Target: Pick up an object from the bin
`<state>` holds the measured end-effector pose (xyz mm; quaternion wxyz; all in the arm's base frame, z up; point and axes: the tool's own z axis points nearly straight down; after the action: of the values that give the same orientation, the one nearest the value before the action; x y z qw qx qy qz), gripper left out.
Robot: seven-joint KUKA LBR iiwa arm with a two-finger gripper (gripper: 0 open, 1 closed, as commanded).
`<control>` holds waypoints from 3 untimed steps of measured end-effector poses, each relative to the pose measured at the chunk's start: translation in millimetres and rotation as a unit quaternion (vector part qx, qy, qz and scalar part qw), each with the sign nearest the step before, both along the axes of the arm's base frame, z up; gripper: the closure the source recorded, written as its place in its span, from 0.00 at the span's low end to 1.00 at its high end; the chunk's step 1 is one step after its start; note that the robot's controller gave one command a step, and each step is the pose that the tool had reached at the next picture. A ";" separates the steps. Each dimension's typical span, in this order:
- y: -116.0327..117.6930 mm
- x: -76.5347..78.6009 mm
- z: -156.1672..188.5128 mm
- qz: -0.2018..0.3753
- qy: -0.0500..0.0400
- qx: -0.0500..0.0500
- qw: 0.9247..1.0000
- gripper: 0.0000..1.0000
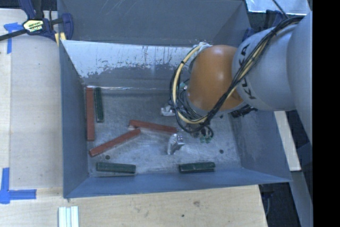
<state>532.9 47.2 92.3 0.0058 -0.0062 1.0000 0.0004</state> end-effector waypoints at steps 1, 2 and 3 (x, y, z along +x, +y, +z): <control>13.0 22.5 -2.9 -0.014 0.005 0.000 1.000 0.00; 16.1 14.9 13.0 0.006 0.003 -0.001 1.000 0.00; 21.1 25.9 -19.8 0.036 0.005 -0.001 0.999 0.00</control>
Offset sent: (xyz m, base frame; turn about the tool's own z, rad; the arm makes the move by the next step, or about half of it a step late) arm 0.0063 0.0193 0.0077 -0.0342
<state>558.8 68.3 72.5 0.0003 -0.0422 0.9991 -0.0003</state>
